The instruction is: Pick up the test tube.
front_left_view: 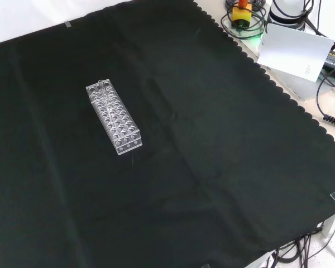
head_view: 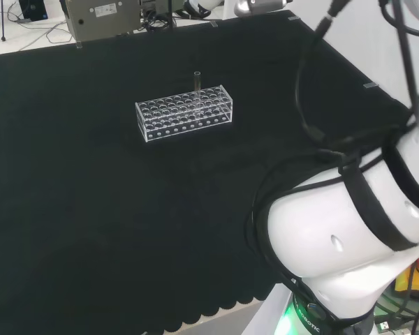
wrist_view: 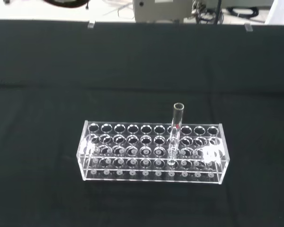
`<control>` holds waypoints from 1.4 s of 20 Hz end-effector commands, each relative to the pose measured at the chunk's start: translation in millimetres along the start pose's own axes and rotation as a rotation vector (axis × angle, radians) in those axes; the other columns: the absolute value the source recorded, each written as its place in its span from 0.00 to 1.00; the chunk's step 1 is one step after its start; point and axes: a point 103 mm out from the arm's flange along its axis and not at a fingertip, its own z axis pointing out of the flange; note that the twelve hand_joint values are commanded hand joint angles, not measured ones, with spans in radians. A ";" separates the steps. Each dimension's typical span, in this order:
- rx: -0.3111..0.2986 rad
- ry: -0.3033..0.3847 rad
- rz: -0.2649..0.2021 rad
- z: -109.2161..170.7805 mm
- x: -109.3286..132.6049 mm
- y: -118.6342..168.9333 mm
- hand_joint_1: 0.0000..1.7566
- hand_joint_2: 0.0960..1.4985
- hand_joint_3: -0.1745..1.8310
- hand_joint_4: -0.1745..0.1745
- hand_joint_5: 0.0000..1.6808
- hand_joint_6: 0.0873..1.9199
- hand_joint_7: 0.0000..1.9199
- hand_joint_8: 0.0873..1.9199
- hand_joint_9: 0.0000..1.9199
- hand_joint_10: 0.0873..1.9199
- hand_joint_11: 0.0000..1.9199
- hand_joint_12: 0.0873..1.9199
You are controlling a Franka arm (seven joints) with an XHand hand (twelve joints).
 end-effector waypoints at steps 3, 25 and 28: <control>0.091 -0.012 -0.024 25.6 -6.0 68.1 0.45 0.48 0.33 0.24 0.12 0.00 0.07 0.44 0.09 0.47 0.02 0.82; 0.309 -0.040 0.028 115.5 -20.9 167.8 0.48 0.47 0.36 0.18 0.19 0.00 0.16 0.45 0.18 0.45 0.07 0.80; 0.333 -0.044 0.037 125.1 -23.9 175.4 0.48 0.47 0.36 0.18 0.20 0.00 0.17 0.45 0.19 0.45 0.08 0.80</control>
